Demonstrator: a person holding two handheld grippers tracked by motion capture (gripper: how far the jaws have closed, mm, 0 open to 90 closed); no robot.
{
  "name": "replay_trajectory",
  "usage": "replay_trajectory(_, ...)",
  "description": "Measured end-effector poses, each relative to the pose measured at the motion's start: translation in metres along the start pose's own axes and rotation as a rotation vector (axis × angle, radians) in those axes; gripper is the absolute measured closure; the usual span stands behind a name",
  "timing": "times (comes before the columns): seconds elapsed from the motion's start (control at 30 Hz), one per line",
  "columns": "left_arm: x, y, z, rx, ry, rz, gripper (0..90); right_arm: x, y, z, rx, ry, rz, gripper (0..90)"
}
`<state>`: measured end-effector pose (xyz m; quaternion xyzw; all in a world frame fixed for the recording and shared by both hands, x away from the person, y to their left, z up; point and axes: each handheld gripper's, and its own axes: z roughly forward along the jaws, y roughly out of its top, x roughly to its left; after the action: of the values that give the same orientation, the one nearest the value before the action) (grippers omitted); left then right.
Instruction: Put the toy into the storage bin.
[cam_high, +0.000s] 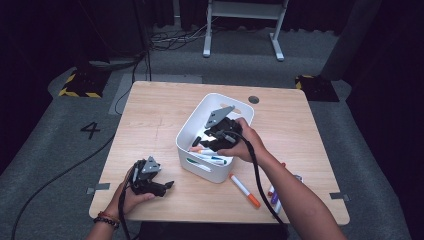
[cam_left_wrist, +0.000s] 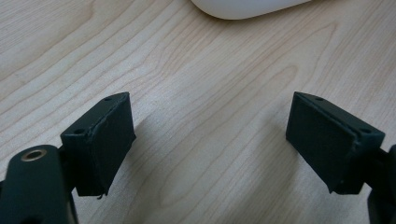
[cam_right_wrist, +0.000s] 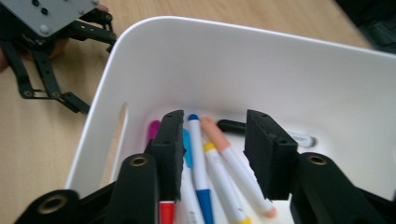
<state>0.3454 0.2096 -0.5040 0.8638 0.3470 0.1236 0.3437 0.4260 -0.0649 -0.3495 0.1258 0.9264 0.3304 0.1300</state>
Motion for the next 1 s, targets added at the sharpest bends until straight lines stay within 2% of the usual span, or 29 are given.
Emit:
replay_trajectory(0.03, 0.0, 0.0, 0.0, 0.0, 0.0, 0.0, 15.5, 0.001, -0.002, -0.006, -0.003, -0.026, -0.008, 56.8)
replay_trajectory(0.1, 0.0, 0.0, 0.0, 0.001, 0.0, 0.0, 15.5, -0.001, -0.009, -0.018, -0.059, -0.038, -0.013, 56.8)
replay_trajectory(0.2, 0.0, 0.0, 0.0, 0.0, -0.001, 0.0, 15.4, -0.006, -0.02, -0.036, -0.126, -0.071, 0.025, 56.7)
replay_trajectory(0.3, 0.0, 0.0, 0.0, 0.001, 0.0, 0.0, 15.4, -0.009, -0.03, -0.048, -0.136, -0.104, 0.019, 56.0)
replay_trajectory(0.43, 0.0, 0.0, 0.0, 0.001, -0.002, -0.001, 15.4, -0.014, -0.048, -0.063, -0.167, -0.122, 0.046, 55.4)
replay_trajectory(0.57, 0.0, 0.0, 0.0, 0.001, -0.002, -0.001, 15.4, -0.01, -0.066, -0.078, -0.209, -0.136, 0.057, 52.4)
replay_trajectory(0.8, 0.0, 0.0, 0.0, 0.001, -0.002, -0.001, 15.4, 0.007, -0.1, -0.091, -0.23, -0.133, 0.063, 43.4)
replay_trajectory(0.9, 0.0, 0.0, 0.0, 0.001, -0.001, 0.0, 15.4, 0.014, -0.116, -0.09, -0.228, -0.142, 0.078, 39.9)
replay_trajectory(1.0, 0.0, 0.0, 0.0, 0.0, 0.0, 0.001, 15.4, 0.023, -0.133, -0.084, -0.215, -0.142, 0.115, 36.4)
